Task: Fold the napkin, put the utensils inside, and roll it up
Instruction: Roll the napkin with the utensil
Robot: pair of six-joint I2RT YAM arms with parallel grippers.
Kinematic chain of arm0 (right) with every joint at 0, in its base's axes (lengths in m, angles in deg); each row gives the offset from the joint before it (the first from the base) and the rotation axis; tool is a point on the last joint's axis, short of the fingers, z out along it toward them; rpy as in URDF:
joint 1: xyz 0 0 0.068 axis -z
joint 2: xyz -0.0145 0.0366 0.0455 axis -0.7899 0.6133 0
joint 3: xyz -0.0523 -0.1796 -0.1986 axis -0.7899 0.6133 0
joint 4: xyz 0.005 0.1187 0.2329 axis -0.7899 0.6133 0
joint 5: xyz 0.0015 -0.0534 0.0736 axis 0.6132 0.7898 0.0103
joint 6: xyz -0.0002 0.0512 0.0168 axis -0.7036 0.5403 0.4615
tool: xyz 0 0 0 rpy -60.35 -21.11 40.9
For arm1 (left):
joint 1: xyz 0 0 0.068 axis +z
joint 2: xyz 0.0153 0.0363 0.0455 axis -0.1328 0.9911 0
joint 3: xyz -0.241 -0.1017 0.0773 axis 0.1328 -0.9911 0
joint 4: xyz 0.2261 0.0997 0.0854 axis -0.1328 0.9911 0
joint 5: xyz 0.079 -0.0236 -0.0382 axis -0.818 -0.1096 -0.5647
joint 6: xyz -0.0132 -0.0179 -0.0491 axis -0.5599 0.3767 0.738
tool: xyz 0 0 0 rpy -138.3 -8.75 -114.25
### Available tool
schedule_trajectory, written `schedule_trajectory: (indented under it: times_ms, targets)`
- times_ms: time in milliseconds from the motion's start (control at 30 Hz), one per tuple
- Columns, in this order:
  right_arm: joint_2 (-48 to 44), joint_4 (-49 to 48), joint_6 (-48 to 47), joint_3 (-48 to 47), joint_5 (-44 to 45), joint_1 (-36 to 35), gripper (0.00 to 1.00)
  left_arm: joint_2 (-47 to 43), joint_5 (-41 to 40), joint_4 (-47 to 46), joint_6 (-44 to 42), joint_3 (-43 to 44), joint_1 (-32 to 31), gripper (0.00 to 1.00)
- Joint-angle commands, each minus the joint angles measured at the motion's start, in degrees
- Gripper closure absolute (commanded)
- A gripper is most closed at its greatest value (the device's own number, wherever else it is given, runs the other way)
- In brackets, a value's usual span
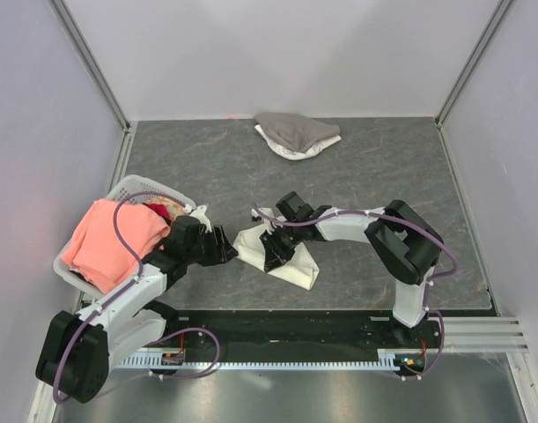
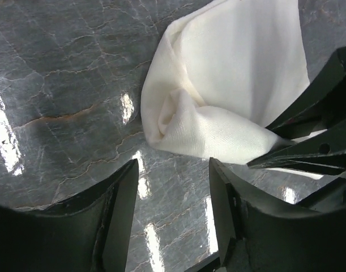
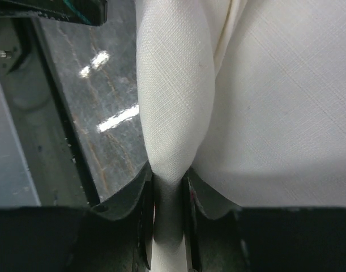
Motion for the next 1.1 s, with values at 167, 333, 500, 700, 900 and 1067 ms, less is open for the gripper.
schedule_trajectory:
  times_ms: [167,333,500,700,900,1067]
  targets:
    - [12.9,5.3,1.2,0.6,-16.1,4.1,0.75,-1.7,-0.2,-9.2,0.7,-3.6,0.1,0.39]
    - [15.2,5.6,1.6,-0.8,-16.8,4.7,0.75,-0.1,0.9,-12.6,0.3,-4.4,0.1,0.45]
    - [15.9,5.7,2.0,-1.5,-16.7,5.0,0.74,2.3,2.0,-12.4,0.5,-4.0,0.1,0.53]
    - [15.9,5.8,2.4,-1.9,-15.9,5.4,0.74,5.7,3.5,-10.0,1.9,-2.6,0.1,0.64]
    - [16.5,5.8,2.5,-1.8,-15.1,5.5,0.73,3.4,3.7,-10.0,2.8,-4.5,0.0,0.58]
    - [16.1,5.9,2.8,-2.2,-14.4,5.6,0.73,3.8,4.8,-10.0,3.4,-4.7,0.0,0.59]
